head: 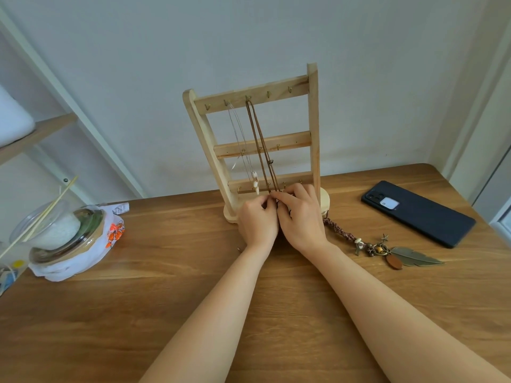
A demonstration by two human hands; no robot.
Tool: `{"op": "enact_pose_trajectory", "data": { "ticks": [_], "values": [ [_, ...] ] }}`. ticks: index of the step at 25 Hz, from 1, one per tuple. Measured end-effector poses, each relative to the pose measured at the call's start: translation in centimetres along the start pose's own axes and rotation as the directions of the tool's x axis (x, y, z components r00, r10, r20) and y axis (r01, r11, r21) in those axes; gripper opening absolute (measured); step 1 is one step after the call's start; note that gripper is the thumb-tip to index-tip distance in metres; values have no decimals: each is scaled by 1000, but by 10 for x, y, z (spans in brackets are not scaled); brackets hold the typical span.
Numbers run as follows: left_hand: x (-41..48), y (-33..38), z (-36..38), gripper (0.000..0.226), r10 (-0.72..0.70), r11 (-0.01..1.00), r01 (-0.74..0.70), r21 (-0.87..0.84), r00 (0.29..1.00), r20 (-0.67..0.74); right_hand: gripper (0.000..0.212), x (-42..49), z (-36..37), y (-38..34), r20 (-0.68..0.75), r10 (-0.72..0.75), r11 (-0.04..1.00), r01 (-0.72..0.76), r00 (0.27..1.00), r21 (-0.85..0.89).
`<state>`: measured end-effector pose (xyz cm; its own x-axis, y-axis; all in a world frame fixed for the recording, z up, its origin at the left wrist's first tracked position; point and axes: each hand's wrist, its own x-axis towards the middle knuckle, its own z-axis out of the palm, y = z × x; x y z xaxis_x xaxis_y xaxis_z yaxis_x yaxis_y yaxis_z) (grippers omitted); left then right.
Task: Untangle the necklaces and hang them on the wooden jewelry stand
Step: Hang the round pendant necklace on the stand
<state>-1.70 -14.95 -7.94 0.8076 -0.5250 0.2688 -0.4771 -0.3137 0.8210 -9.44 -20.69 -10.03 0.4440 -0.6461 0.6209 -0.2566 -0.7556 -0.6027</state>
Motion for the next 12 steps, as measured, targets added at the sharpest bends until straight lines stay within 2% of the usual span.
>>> {"op": "enact_pose_trajectory", "data": {
  "ticks": [3, 7, 10, 12],
  "values": [
    [6, 2, 5, 35, 23, 999, -24, 30, 999, 40, 34, 2, -4, 2, 21, 11, 998, -12, 1000, 53],
    [4, -2, 0, 39, 99, 990, -106, 95, 992, 73, 46, 5, -6, -1, 134, 85, 996, -87, 987, 7],
    [-3, 0, -11, 35, 190, 958, -206, 199, 977, 96, 53, 5, -8, -7, 221, 158, 984, -172, 962, 49],
    [-6, 4, -22, 30, 285, 903, -302, 306, 953, 102, 56, 5, -11, -9, 268, 207, 966, -240, 941, 94]
  ]
}}
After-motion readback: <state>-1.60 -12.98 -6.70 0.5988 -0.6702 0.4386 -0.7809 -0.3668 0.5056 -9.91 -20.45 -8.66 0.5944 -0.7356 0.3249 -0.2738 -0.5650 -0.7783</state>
